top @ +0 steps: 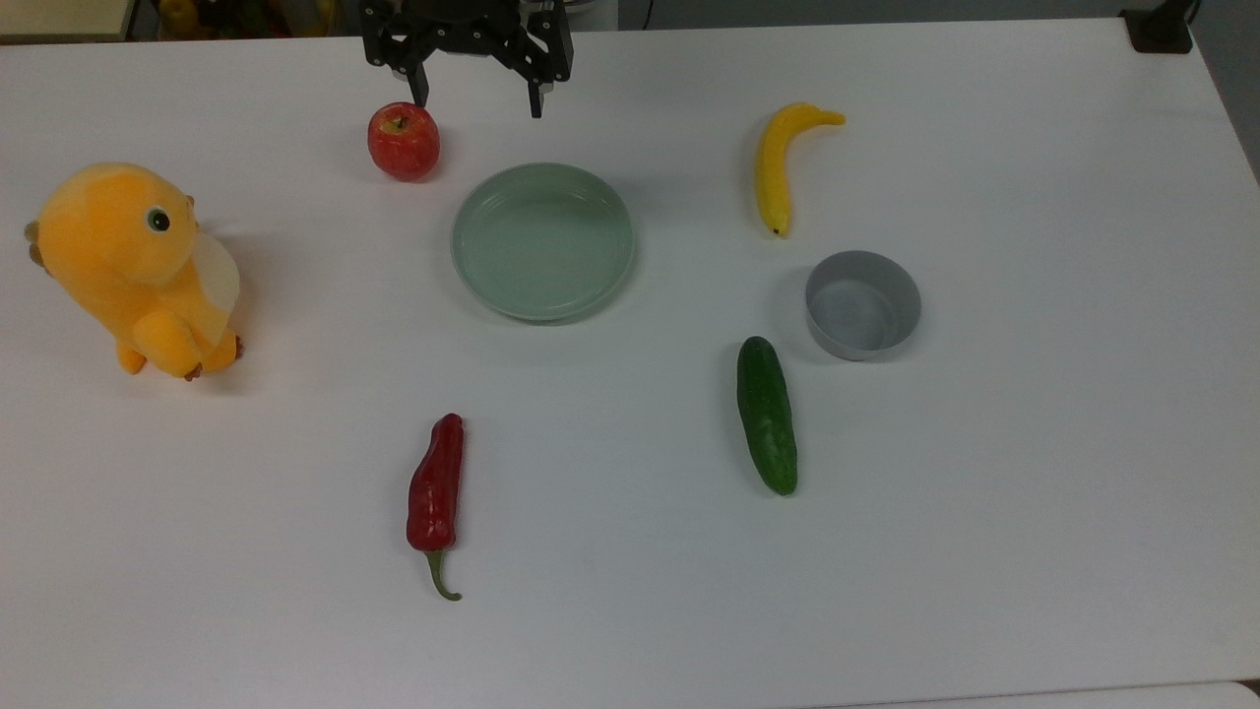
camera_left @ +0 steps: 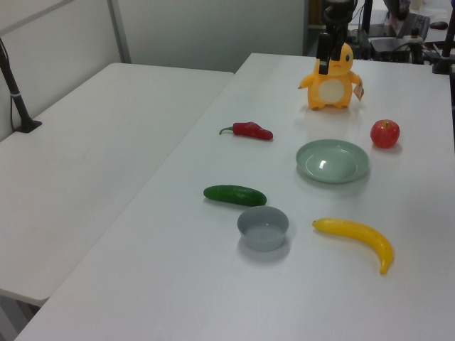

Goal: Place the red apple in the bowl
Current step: 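Move the open gripper over the red apple and lower it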

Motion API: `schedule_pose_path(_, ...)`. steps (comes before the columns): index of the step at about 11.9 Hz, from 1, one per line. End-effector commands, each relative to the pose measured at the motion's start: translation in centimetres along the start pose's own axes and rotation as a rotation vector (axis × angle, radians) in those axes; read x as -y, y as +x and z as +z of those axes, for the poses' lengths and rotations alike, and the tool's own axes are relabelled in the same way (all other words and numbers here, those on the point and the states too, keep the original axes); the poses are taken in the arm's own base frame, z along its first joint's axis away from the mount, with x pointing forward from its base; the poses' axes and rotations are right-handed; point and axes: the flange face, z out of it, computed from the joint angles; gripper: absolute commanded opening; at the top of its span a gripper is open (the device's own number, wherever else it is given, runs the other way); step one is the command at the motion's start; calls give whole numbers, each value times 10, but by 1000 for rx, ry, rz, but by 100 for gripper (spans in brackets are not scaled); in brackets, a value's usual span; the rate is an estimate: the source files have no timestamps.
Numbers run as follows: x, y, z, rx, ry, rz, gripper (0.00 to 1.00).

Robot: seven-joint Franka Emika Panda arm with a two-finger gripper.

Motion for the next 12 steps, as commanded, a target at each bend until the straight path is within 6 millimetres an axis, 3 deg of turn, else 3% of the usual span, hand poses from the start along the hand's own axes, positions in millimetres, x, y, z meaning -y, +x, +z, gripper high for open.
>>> schedule_pose_path(1,10,-30,-5,19,0,11,100)
schedule_pose_path(6,-6,-62,10,34,-40,-20,100)
schedule_pose_path(12,-74,-117,79,80,-141,-52,100)
